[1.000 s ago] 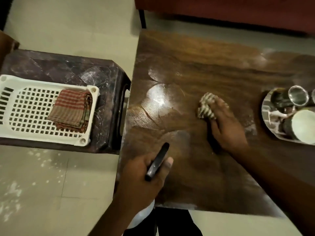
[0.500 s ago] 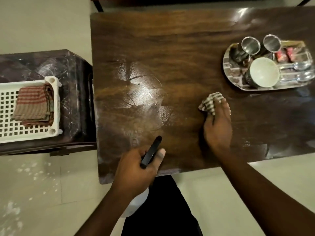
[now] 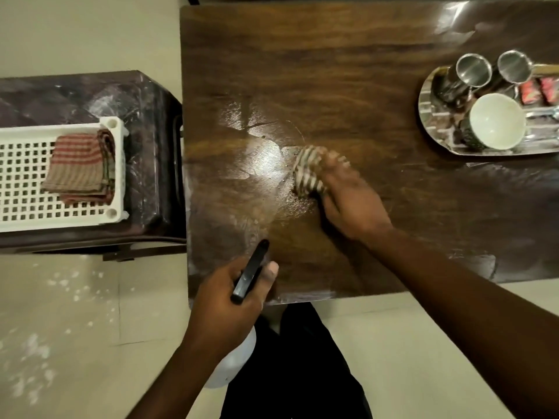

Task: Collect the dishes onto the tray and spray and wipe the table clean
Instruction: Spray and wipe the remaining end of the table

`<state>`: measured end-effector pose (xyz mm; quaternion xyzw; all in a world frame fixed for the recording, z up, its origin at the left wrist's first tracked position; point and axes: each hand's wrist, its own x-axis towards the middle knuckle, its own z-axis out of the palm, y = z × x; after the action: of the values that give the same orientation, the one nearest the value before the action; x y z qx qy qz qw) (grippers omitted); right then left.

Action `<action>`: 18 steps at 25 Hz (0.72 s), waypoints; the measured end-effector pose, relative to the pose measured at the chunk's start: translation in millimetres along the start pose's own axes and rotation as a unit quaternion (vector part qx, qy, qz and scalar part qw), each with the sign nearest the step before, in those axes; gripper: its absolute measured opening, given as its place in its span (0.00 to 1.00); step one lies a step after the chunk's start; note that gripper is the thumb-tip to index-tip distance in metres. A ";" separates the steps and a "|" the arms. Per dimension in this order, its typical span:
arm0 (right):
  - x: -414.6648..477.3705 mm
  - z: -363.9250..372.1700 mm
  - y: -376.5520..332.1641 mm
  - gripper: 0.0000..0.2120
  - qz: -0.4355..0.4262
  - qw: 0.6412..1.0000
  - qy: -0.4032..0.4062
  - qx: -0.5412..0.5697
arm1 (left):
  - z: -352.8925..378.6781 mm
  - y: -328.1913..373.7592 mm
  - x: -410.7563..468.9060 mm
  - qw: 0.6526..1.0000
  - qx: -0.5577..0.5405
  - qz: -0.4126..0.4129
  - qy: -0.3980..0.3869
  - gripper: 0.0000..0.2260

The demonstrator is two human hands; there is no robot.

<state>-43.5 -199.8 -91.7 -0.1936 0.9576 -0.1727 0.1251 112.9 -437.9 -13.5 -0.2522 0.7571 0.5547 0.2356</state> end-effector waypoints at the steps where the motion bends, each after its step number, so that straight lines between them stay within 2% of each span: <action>1: 15.2 0.0 -15.2 0.29 0.107 0.992 0.047 0.044 | -2.6 -2.4 -1.8 1.000 -0.006 -0.005 0.011 0.11; 2: 23.8 4.9 -36.7 0.29 0.168 0.981 0.071 0.068 | -5.7 -3.7 -4.1 1.000 -0.012 -0.007 0.018 0.08; 3: 24.7 14.0 -60.1 0.29 0.170 0.981 0.070 0.068 | -9.3 -7.5 -6.6 1.000 -0.017 -0.002 0.021 0.09; 4: 15.6 25.8 -80.0 0.28 0.113 0.991 0.043 0.055 | -12.2 -9.6 -9.2 0.999 -0.019 0.002 0.027 0.11; 5: -0.4 36.7 -96.0 0.28 0.004 0.999 -0.003 0.035 | -14.7 -12.9 -11.5 0.999 -0.022 0.007 0.034 0.13; 6: -19.5 46.8 -107.7 0.26 -0.131 0.990 -0.055 0.016 | -18.0 -15.1 -13.5 0.999 -0.027 0.011 0.046 0.14; 8: -50.8 55.9 -114.8 0.22 -0.356 0.923 -0.146 -0.004 | -24.4 -22.3 -15.6 0.997 -0.041 0.019 0.066 0.15; 9: -47.9 52.7 -107.7 0.21 -0.422 0.892 -0.160 -0.012 | -26.9 -24.5 -15.8 0.995 -0.045 0.027 0.081 0.15; 10: -36.0 46.7 -101.0 0.22 -0.445 0.881 -0.161 -0.022 | -29.6 -26.7 -16.6 0.993 -0.051 0.030 0.098 0.15; 12: -1.1 32.6 -97.7 0.26 -0.356 0.922 -0.143 -0.041 | -34.7 -32.1 -17.7 0.989 -0.050 0.027 0.134 0.21; 14: 42.4 21.0 -106.1 0.29 -0.200 0.975 -0.095 -0.033 | -39.1 -34.2 -18.8 0.985 -0.049 0.022 0.163 0.25; 16: 76.1 20.2 -127.5 0.30 -0.086 0.994 -0.059 0.020 | -43.0 -37.2 -19.4 0.983 -0.059 0.032 0.172 0.21; 18: 78.4 30.2 -149.4 0.31 -0.045 0.996 -0.069 0.047 | -46.1 -39.2 -20.4 0.981 -0.069 0.046 0.174 0.19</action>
<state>-55.4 -370.1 -76.0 -0.2414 0.9281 -0.2088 0.1917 150.1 -489.7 -16.2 -0.3254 0.7571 0.5637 0.0566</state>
